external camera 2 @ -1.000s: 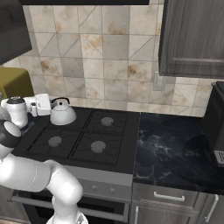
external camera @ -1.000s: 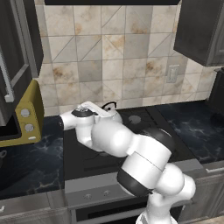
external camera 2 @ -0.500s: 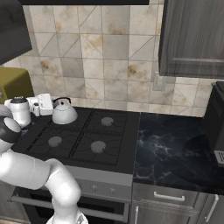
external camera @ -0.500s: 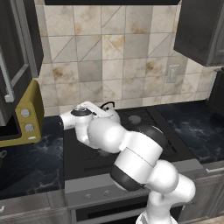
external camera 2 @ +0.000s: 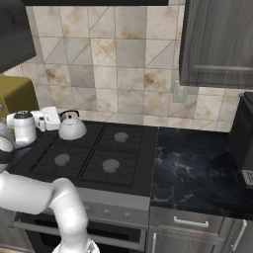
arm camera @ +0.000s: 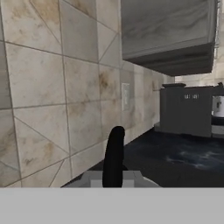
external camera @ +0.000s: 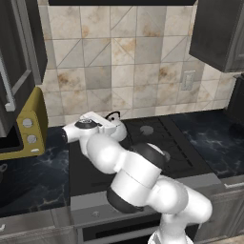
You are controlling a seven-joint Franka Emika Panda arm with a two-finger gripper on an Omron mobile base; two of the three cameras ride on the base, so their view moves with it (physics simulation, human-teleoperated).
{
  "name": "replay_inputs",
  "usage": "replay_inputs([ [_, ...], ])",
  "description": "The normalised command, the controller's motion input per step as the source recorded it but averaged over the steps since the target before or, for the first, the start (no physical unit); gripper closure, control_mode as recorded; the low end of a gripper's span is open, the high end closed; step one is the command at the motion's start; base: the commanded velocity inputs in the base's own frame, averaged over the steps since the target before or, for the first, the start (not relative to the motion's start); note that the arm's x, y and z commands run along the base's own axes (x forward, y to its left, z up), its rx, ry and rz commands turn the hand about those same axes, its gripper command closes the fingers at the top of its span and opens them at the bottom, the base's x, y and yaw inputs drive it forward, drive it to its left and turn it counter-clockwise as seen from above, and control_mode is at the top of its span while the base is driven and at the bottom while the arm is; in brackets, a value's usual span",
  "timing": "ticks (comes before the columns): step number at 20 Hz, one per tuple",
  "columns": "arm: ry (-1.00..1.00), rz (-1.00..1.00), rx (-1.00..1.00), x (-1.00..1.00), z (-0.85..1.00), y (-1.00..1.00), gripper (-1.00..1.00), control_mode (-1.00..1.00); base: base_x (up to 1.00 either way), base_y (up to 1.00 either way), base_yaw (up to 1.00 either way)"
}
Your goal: Pick the kettle from the cabinet and place it on a stove burner. Then pick the pot from the counter and place it on another stove burner. Finally, turn both burners on.
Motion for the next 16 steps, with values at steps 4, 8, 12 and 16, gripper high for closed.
replay_inputs([
  [4,0.00,0.03,0.00,0.25,-0.17,0.04,1.00,-1.00,0.00,0.00,0.00],
  [8,0.00,0.04,0.00,0.27,-0.19,0.02,1.00,-1.00,0.00,0.00,0.00],
  [12,0.00,0.05,0.00,0.18,-0.18,0.01,1.00,-1.00,0.00,0.00,0.00],
  [16,0.00,0.07,0.00,0.11,-0.18,0.01,1.00,-1.00,0.00,0.00,0.00],
])
